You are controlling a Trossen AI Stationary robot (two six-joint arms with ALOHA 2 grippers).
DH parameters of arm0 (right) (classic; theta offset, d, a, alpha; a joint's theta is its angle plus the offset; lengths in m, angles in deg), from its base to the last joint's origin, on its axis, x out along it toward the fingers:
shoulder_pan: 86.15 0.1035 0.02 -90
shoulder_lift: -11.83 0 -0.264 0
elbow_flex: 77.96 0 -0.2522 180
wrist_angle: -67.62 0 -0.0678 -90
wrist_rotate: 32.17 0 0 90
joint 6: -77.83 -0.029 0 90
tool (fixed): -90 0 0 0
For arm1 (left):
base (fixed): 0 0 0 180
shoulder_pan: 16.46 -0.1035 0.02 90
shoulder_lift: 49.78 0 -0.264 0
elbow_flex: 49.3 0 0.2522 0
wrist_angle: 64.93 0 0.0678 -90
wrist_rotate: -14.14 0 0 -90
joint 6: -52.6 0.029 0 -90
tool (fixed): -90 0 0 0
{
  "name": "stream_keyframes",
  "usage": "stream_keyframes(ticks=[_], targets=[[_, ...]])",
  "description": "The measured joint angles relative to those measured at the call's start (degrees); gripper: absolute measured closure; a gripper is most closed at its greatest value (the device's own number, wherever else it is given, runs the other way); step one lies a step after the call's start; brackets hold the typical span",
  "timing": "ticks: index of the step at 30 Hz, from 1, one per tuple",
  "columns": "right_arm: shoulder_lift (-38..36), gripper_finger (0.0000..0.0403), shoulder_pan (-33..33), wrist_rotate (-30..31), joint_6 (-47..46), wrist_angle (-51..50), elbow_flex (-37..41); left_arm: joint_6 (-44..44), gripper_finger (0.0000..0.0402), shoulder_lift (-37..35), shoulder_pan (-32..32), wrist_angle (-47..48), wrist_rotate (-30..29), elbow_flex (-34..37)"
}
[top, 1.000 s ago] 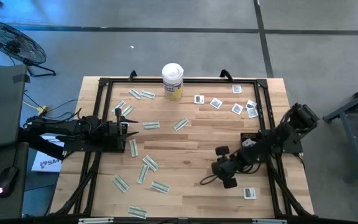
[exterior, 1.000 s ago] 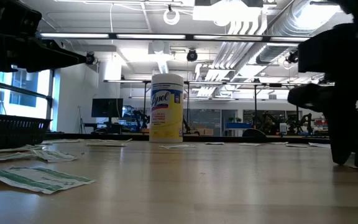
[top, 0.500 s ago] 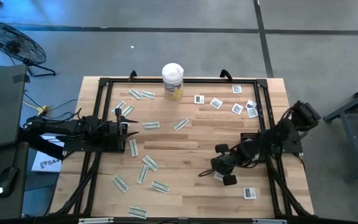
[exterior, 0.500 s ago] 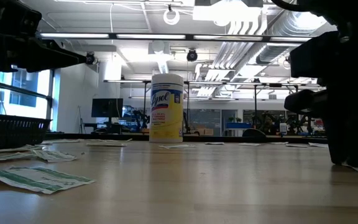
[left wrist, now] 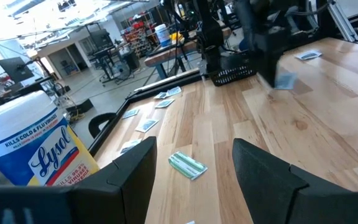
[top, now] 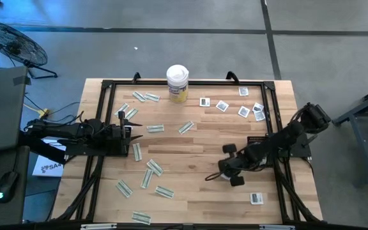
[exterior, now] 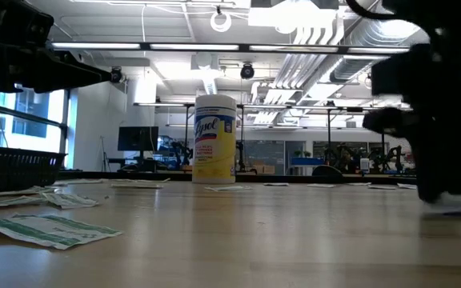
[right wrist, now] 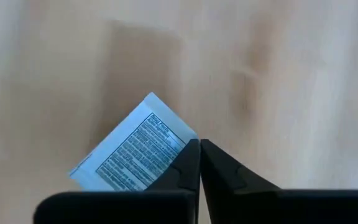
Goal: Pick & Place First Aid Supplies
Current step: Put the towelette pack into the right black basket
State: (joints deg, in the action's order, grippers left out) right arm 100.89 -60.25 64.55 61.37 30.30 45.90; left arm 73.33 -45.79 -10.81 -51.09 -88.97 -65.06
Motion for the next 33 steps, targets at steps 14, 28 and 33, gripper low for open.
stream_keyframes(ticks=[14,28,33], targets=[[-22.6,0.0402,1.4,3.8,-16.9,-33.4,-0.6,0.0,0.0195,0.0,0.0,0.0,0.1,0.0],[-27.2,0.0399,3.4,3.0,-35.5,-45.9,7.0,0.0,0.0195,0.0,0.0,0.0,0.1,0.0],[-27.1,0.0378,3.3,3.2,-36.1,-41.3,9.9,0.0,0.0195,0.0,0.0,0.0,0.1,0.0]])
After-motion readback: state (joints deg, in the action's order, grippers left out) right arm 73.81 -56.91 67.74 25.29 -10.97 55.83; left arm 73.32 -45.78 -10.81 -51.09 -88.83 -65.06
